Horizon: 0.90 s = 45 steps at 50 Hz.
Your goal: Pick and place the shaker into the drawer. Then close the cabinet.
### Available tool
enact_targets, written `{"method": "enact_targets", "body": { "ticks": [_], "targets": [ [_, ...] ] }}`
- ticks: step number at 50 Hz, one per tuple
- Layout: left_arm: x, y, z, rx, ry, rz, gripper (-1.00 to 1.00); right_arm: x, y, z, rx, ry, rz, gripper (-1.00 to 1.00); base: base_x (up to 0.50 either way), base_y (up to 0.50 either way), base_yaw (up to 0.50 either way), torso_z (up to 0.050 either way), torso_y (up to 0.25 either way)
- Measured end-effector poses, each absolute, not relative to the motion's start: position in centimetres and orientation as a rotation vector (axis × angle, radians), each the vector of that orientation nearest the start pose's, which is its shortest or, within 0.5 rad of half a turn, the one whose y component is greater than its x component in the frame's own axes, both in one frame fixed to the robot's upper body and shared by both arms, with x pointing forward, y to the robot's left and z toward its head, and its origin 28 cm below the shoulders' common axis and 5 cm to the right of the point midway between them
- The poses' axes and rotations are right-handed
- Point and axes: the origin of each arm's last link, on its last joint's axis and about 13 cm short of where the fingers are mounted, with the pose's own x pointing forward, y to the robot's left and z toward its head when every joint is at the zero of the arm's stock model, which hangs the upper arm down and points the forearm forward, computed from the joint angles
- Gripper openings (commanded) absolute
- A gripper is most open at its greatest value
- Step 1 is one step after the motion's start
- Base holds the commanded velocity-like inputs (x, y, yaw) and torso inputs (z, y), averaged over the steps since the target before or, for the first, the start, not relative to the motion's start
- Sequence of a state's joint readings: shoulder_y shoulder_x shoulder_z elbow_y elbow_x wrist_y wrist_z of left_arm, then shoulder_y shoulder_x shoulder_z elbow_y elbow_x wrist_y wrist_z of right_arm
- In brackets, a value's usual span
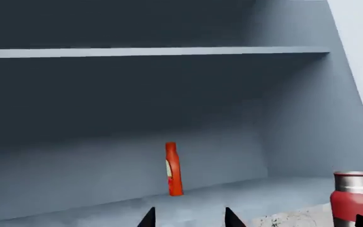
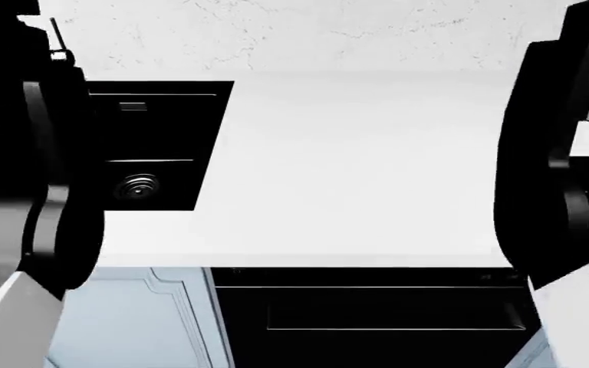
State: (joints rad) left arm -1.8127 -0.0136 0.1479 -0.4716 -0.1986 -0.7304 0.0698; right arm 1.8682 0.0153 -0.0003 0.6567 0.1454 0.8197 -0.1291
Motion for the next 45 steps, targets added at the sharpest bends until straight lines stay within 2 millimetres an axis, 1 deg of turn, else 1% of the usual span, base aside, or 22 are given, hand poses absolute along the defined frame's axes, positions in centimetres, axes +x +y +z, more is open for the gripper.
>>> {"method": "enact_targets", "body": {
  "ticks": [3, 7, 10, 15, 20, 27, 35, 40, 45],
  "targets": [
    [33.1, 17.9, 45.8, 0.048, -0.575, -0.252, -1.00, 34.0, -9.3, 46.7, 0.057, -0.446, 0.244, -1.00, 0.00, 0.00, 0.00, 0.000, 0.000],
    [32.0, 18.0, 42.1, 0.027, -0.551, -0.257, -1.00, 32.1, -9.2, 44.6, 0.060, -0.491, 0.252, -1.00, 0.00, 0.00, 0.00, 0.000, 0.000],
    [31.1, 18.2, 39.8, 0.015, -0.532, -0.255, -1.00, 30.9, -9.1, 43.2, 0.066, -0.513, 0.258, -1.00, 0.00, 0.00, 0.00, 0.000, 0.000],
    [29.5, 18.4, 36.7, 0.004, -0.504, -0.254, -1.00, 28.9, -9.0, 41.0, 0.078, -0.530, 0.271, -1.00, 0.00, 0.00, 0.00, 0.000, 0.002],
    [27.7, 18.5, 34.0, -0.007, -0.476, -0.257, -1.00, 27.5, -8.9, 38.8, 0.092, -0.528, 0.285, -1.00, 0.00, 0.00, 0.00, 0.000, 0.000],
    [25.4, 19.0, 30.1, -0.034, -0.421, -0.239, -1.00, 25.9, -8.9, 35.5, 0.119, -0.493, 0.292, -1.00, 0.00, 0.00, 0.00, 0.000, 0.000],
    [23.7, 19.7, 25.9, -0.057, -0.348, -0.191, -1.00, 24.8, -9.1, 31.7, 0.139, -0.431, 0.267, -1.00, 0.00, 0.00, 0.00, 0.000, 0.000],
    [23.0, 19.9, 23.9, -0.069, -0.310, -0.174, -1.00, 24.4, -9.4, 29.9, 0.138, -0.401, 0.239, -1.00, 0.00, 0.50, 0.00, 0.000, 0.000],
    [22.5, 20.0, 22.6, -0.079, -0.284, -0.155, -1.00, 24.0, -9.4, 28.8, 0.137, -0.377, 0.229, -1.00, 0.00, 0.50, 0.00, 0.000, 0.000]
  ]
}}
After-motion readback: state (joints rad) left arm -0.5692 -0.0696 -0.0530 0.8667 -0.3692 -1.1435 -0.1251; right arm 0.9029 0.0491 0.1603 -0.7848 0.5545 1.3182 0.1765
